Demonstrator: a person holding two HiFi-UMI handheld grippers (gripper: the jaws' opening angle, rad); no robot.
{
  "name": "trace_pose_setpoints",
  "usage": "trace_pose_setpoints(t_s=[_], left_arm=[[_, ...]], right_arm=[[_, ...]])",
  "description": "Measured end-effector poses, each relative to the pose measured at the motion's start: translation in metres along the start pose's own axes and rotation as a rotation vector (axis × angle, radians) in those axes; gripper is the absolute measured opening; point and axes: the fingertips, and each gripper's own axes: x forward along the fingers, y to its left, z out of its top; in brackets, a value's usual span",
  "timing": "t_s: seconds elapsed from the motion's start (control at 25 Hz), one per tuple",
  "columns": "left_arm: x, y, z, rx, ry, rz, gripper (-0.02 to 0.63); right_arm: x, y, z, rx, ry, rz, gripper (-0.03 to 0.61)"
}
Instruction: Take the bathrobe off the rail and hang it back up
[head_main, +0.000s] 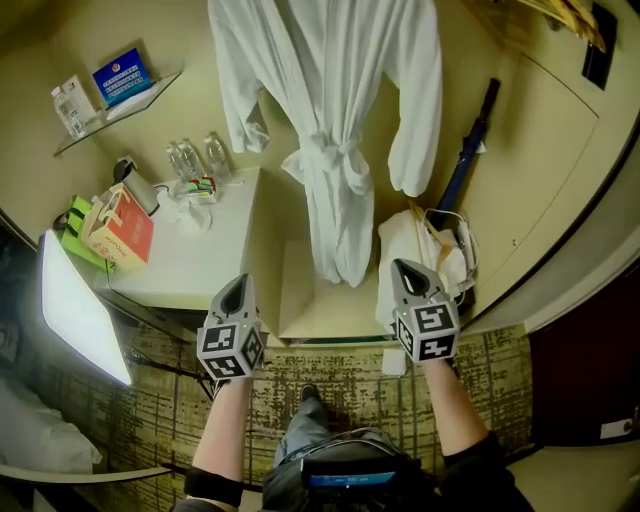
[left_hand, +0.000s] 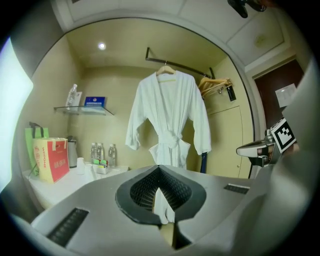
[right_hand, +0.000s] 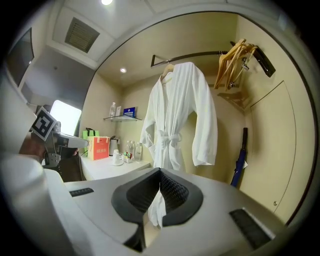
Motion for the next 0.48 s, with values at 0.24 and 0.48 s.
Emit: trace_pose_setpoints(t_s=[0.24,0.48], left_arm=[[-0.026,-0.003,-0.009,-0.044,-0.024,0.01,0.002],[-0.039,0.0,-0.007,-0.073,-0.036,0.034,0.002]], right_arm=[[-0.021,0.004,-0.012,0.027,0.017,0.01,0.022],[-0.026,0.006,-0.013,0.02,0.008,0.016,0.022]])
